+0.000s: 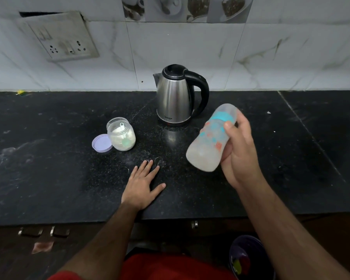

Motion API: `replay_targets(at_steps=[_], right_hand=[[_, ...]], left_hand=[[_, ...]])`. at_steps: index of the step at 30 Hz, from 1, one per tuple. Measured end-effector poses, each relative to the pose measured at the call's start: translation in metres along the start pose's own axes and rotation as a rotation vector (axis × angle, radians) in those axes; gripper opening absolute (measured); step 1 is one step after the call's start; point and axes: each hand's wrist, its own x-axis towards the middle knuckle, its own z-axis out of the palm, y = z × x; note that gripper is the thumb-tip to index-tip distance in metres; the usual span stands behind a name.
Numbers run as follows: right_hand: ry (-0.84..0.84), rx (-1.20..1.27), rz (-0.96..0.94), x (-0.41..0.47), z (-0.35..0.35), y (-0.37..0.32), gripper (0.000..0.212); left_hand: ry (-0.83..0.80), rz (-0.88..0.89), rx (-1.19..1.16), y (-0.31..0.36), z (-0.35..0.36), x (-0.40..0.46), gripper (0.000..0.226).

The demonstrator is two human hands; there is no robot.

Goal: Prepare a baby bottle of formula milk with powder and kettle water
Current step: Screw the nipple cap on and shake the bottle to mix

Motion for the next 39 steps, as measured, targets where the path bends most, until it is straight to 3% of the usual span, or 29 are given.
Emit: replay_targets(at_steps=[4, 10, 15, 17, 21, 26, 31, 36, 39], right_hand=[[-0.218, -0.135, 0.114, -0.010, -0.002, 0.003, 0.055], [0.072, 0.015, -0.026, -0.002, 0.000, 0.000, 0.059], [-0.212, -0.161, 0.114, -0.017, 0.001, 0.005, 0.057], [-0.172, -0.134, 0.074, -0.014, 0.001, 0.005, 0.055], [0.074, -0.012, -0.022, -0.005, -0.003, 0.001, 0.053], [-0.199, -0.188, 0.145, -0.015, -0.004, 0.002, 0.058], [0.066, -0.014, 0.012, -0.005, -0.002, -0.001, 0.051], [-0.221, -0.164, 0.132, -0.013, -0.003, 0.003, 0.058], [-0.094, -0.076, 0.069, -0.006, -0.004, 0.001, 0.066]], left_hand=[[-0.002, 0.001, 0.006, -0.001, 0.000, 0.001, 0.084], [-0.001, -0.001, -0.004, -0.001, 0.001, 0.000, 0.082], [-0.011, 0.002, 0.009, 0.000, -0.001, 0.000, 0.085], [0.000, 0.002, 0.003, 0.000, -0.001, 0.000, 0.084], [0.000, 0.001, -0.005, 0.000, 0.000, 0.000, 0.082], [0.009, 0.008, -0.004, 0.000, -0.001, 0.000, 0.082], [0.000, 0.008, 0.008, 0.001, -0.001, 0.000, 0.081], [-0.011, 0.005, 0.006, 0.001, -0.003, 0.000, 0.084], [-0.003, 0.006, 0.002, 0.001, -0.002, 0.000, 0.084]])
